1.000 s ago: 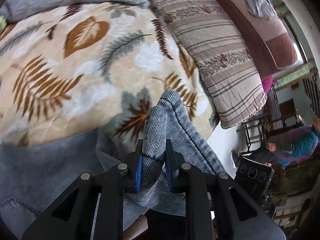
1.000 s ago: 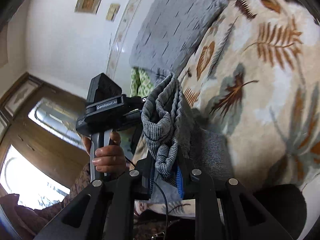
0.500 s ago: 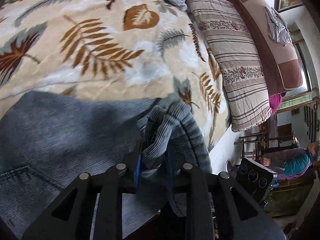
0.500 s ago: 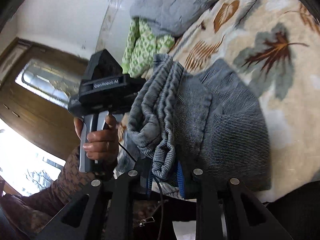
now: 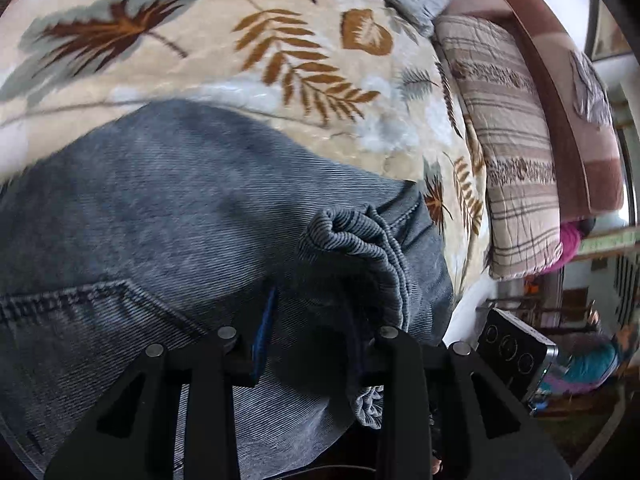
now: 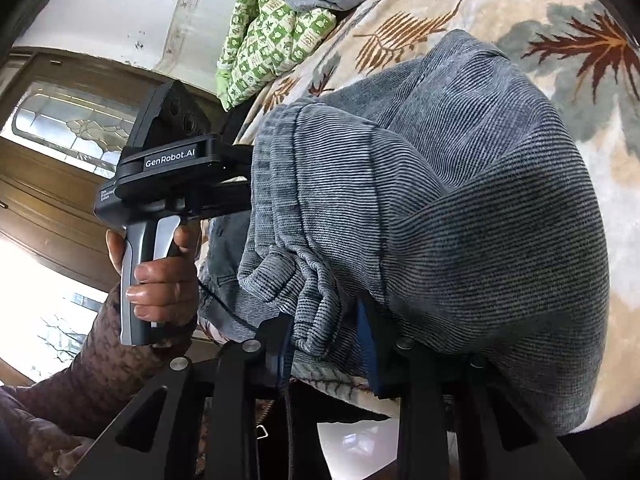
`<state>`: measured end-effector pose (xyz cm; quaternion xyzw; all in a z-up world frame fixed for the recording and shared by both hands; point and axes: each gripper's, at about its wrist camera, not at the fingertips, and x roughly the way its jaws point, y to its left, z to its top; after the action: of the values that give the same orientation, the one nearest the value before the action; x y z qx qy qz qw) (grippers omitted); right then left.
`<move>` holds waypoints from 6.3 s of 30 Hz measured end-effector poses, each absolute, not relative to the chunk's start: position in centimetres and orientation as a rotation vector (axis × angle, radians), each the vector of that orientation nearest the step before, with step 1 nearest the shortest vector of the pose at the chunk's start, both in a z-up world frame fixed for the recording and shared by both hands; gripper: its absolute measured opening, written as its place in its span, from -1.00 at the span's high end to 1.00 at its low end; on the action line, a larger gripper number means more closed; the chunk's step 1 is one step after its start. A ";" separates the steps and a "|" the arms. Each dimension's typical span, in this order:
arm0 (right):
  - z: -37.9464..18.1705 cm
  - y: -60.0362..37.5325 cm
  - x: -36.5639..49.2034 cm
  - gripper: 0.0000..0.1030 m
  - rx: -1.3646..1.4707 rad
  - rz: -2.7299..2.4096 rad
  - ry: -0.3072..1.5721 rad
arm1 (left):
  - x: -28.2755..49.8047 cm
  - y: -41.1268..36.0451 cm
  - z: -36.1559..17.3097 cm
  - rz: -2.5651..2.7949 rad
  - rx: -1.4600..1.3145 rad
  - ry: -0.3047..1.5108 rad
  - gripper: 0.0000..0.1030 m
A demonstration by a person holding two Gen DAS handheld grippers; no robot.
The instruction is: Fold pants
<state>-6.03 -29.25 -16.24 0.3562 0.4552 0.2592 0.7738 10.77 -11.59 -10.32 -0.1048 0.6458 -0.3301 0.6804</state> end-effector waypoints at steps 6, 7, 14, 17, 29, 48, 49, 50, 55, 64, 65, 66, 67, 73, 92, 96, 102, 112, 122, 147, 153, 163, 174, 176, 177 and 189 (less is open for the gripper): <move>-15.1 -28.8 -6.6 0.16 0.738 0.550 0.991 | 10.1 -10.6 -9.5 -0.689 -0.257 1.439 0.44; -14.7 -28.7 -6.8 0.02 0.727 0.553 0.990 | 10.1 -10.3 -9.2 -0.682 -0.261 1.435 0.44; -11.6 -29.0 -10.0 -0.24 0.713 0.591 0.916 | 9.4 -5.7 -7.0 -0.632 -0.426 1.382 0.35; -11.3 -30.9 -10.9 -0.27 0.775 0.550 0.866 | 8.8 -5.4 -6.6 -0.637 -0.471 1.364 0.08; -10.9 -37.5 -3.8 -0.27 0.790 0.318 0.810 | 8.1 -10.1 -7.3 -0.691 -0.474 1.412 0.00; -13.4 -36.5 3.3 0.75 0.484 0.211 0.916 | 7.6 -10.9 -9.5 -0.558 -0.218 1.350 0.60; -13.7 -36.4 3.4 0.70 0.469 0.203 0.919 | 7.5 -10.7 -9.9 -0.552 -0.217 1.351 0.55; -13.9 -36.4 3.5 0.67 0.455 0.199 0.925 | 7.5 -10.5 -10.2 -0.550 -0.224 1.351 0.52; -13.4 -37.6 2.7 0.47 0.545 0.222 0.921 | 7.7 -9.3 -9.4 -0.563 -0.307 1.376 0.52; -12.4 -38.1 -3.3 0.17 0.669 0.306 0.903 | 3.5 -8.9 -8.5 -0.625 -0.301 1.353 0.05; -12.9 -37.8 -3.6 0.17 0.671 0.305 0.914 | 3.3 -9.2 -8.8 -0.621 -0.291 1.366 0.05; -13.1 -37.6 -3.7 0.18 0.671 0.301 0.916 | 3.2 -9.4 -9.0 -0.616 -0.285 1.373 0.06; -13.1 -37.3 -3.7 0.26 0.662 0.303 0.912 | 3.0 -9.5 -9.0 -0.601 -0.272 1.368 0.06; -13.9 -35.5 -2.6 0.54 0.475 0.213 0.938 | 3.4 -10.3 -10.3 -0.511 -0.167 1.354 0.23; -13.6 -35.8 -1.1 0.39 0.606 0.268 0.901 | 5.0 -11.5 -9.4 -0.487 -0.115 1.309 0.23; -14.4 -36.3 -1.0 0.39 0.646 0.280 0.884 | 5.5 -11.0 -10.2 -0.496 -0.170 1.311 0.09; -14.7 -36.2 -0.8 0.36 0.655 0.279 0.867 | 5.2 -11.4 -10.2 -0.509 -0.150 1.289 -0.03; -13.2 -35.6 -1.6 0.14 0.617 0.228 0.890 | 4.2 -10.6 -9.6 -0.509 -0.176 1.305 -0.03; -11.6 -34.2 -4.3 -0.16 0.585 0.203 0.896 | 2.4 -8.3 -7.5 -0.501 -0.202 1.262 -0.04; -13.9 -38.4 2.0 0.13 0.699 0.124 0.925 | 7.6 -9.7 -8.5 -0.510 -0.363 1.354 -0.11; -10.0 -36.3 3.2 0.79 0.617 0.269 0.830 | 8.2 -10.7 -7.3 -0.495 -0.302 1.279 0.43; -13.5 -36.2 4.7 0.44 0.451 0.156 0.936 | 9.0 -10.4 -9.5 -0.453 -0.293 1.330 0.64; -11.8 -37.5 -3.6 0.32 0.625 0.286 0.855 | 2.3 -8.9 -8.8 -0.573 -0.310 1.353 0.25; -12.5 -36.8 -4.3 0.32 0.590 0.272 0.867 | 1.9 -9.7 -9.7 -0.534 -0.243 1.355 0.26; -13.2 -36.3 -4.3 0.32 0.562 0.252 0.894 | 1.8 -10.0 -10.2 -0.519 -0.217 1.352 0.26; -9.7 -32.6 -5.0 -0.09 0.371 0.178 0.856 | 2.3 -5.9 -8.3 -0.532 -0.296 1.332 0.22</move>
<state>-4.97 -32.64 -9.67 0.1784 0.4120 0.0856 0.8894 2.31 -5.86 -8.29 -0.1353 0.6080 -0.2428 0.7437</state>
